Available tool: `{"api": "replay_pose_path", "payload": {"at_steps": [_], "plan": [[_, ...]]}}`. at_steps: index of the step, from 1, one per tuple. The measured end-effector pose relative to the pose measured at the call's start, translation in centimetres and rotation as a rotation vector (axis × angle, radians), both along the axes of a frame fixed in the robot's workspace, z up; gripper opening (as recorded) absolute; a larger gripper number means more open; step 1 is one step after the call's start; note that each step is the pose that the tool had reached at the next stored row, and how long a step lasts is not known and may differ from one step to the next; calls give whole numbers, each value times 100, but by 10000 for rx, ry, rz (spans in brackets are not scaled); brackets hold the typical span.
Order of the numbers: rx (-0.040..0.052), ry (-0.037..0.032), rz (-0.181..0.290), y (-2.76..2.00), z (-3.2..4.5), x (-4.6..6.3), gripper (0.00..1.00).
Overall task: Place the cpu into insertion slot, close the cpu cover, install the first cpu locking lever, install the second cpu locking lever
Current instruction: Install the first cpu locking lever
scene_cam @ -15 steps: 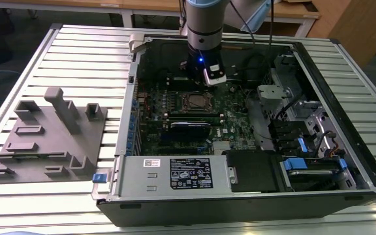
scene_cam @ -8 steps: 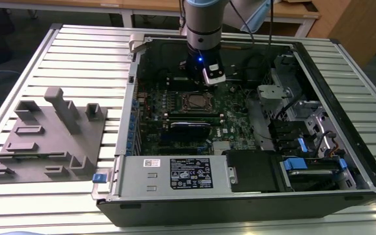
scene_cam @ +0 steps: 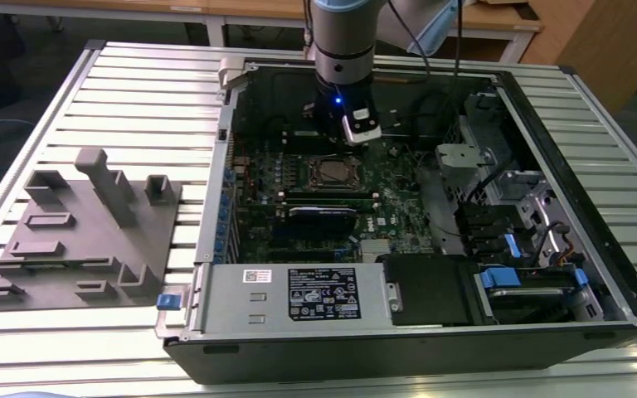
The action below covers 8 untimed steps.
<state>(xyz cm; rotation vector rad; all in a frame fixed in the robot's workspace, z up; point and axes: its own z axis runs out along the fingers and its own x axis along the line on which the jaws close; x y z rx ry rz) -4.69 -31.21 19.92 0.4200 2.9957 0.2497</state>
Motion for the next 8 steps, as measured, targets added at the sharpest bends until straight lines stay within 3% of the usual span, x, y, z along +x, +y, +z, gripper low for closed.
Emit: {"api": "replay_pose_path", "payload": {"at_steps": [8], "plan": [[-1,-67,10,0,-18,-19,11]]}}
